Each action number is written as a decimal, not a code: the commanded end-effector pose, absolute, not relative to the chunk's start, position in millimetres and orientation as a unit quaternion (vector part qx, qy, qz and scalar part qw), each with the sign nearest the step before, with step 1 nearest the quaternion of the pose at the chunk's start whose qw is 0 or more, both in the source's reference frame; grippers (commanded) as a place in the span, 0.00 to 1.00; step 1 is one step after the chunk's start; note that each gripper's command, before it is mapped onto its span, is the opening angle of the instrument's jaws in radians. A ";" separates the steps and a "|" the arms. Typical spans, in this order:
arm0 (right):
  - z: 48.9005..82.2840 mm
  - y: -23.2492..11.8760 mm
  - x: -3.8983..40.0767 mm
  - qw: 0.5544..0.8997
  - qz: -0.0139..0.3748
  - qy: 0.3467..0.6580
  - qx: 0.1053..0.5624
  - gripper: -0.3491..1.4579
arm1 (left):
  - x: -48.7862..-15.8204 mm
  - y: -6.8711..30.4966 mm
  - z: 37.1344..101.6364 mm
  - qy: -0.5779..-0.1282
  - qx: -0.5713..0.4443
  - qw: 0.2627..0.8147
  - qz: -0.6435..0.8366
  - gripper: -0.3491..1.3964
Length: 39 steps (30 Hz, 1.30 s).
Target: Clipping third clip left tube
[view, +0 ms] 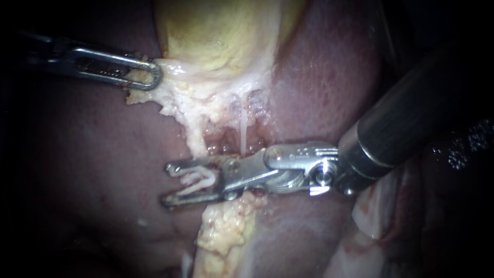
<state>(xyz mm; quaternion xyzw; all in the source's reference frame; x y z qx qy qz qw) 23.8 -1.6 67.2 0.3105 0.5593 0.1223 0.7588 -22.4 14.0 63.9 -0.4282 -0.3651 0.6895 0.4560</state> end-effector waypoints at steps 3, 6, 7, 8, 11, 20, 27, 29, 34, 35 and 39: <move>67.1 -1.6 23.7 0.758 0.122 0.561 0.311 0.38 | -22.4 13.9 63.8 -0.365 -0.428 0.456 0.690 0.00; 66.7 -1.5 23.5 0.752 0.131 0.561 0.320 0.41 | -22.3 13.9 63.8 -0.365 -0.428 0.456 0.690 0.00; 66.4 -1.4 23.3 0.747 0.136 0.564 0.325 0.43 | -22.3 13.9 63.8 -0.365 -0.428 0.456 0.690 0.00; 66.2 -1.3 23.1 0.743 0.139 0.567 0.327 0.44 | -22.2 13.9 63.8 -0.365 -0.428 0.456 0.690 0.00; 65.2 -0.9 22.3 0.732 0.151 0.574 0.336 0.45 | -22.1 13.9 63.7 -0.366 -0.428 0.455 0.690 0.00; 64.1 0.9 19.1 0.719 0.154 0.584 0.343 0.47 | -21.8 14.0 63.5 -0.367 -0.428 0.455 0.689 0.00; 65.4 1.8 18.0 0.720 0.157 0.585 0.340 0.47 | -21.9 13.9 63.2 -0.367 -0.428 0.455 0.689 0.00; 65.9 2.1 17.9 0.719 0.159 0.586 0.338 0.47 | -21.9 13.9 63.2 -0.367 -0.428 0.455 0.689 0.00; 67.3 3.1 17.5 0.716 0.163 0.591 0.335 0.47 | -21.9 13.8 63.1 -0.367 -0.428 0.456 0.689 0.00; 67.5 3.2 17.5 0.715 0.163 0.592 0.335 0.47 | -21.9 13.8 63.1 -0.367 -0.428 0.456 0.689 0.00; 68.5 3.9 17.7 0.713 0.165 0.594 0.333 0.47 | -22.0 13.8 63.1 -0.366 -0.428 0.456 0.689 0.00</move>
